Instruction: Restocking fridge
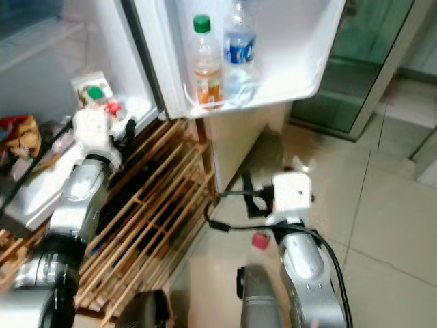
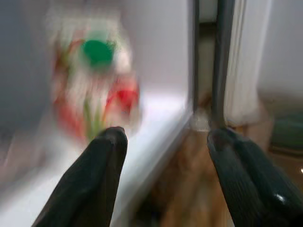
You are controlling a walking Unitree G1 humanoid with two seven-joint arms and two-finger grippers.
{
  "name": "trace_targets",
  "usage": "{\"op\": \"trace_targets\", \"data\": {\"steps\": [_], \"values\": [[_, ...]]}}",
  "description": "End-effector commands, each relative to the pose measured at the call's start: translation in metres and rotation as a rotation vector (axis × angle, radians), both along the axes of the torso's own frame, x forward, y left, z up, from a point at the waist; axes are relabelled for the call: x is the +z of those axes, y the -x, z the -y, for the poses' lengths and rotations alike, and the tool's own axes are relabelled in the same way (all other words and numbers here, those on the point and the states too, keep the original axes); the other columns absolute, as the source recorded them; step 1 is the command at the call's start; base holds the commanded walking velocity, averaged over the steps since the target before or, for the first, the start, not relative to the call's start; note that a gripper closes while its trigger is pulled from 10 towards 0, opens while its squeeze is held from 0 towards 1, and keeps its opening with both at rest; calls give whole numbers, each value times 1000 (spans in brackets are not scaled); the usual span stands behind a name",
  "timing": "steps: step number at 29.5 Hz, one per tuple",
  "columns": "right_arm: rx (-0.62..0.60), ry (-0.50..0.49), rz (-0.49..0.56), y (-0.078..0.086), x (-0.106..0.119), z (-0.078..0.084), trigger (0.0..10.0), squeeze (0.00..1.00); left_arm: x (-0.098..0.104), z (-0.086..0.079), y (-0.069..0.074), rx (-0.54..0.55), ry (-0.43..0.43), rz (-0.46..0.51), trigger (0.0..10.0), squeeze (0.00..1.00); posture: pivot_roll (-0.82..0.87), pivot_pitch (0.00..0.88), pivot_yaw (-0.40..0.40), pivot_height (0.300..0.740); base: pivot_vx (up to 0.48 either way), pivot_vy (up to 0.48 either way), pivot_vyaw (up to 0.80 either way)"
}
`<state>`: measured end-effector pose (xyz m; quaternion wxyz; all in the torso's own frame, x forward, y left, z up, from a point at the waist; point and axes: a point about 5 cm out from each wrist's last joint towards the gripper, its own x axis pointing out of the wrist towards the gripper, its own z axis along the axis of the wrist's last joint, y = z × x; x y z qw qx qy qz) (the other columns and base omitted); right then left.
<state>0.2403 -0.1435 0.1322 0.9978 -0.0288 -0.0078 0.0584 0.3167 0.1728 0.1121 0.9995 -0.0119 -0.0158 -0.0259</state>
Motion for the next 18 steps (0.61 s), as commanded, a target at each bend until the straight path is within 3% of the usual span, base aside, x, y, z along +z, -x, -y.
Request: {"op": "trace_targets", "data": {"steps": [1,2,4,6,10,18], "values": [[-21,-21,-7,-1,-5,2,10000,400,0,6,14,-17,39,-20,10000,0,-293,0,113,648,0,0,0],[-29,-32,-16,-3,-8,3,10000,404,-2,6,18,2,45,-23,10000,0,-280,0,108,653,0,0,0],[-27,-51,-32,-10,-14,2,10000,408,-1,4,7,44,51,-20,10000,0,-250,0,87,663,0,0,0],[-6,-48,-33,-17,-16,-3,10000,412,9,9,-3,7,0,12,10000,0,-252,0,90,673,0,0,0],[8,-41,-18,-23,-19,-8,10000,424,19,15,1,-67,-27,9,10000,0,-267,0,114,693,0,0,0],[-32,-55,-12,-27,-23,-4,10000,431,10,28,2,-135,-16,-35,10000,0,-292,0,133,728,0,0,0]]}}
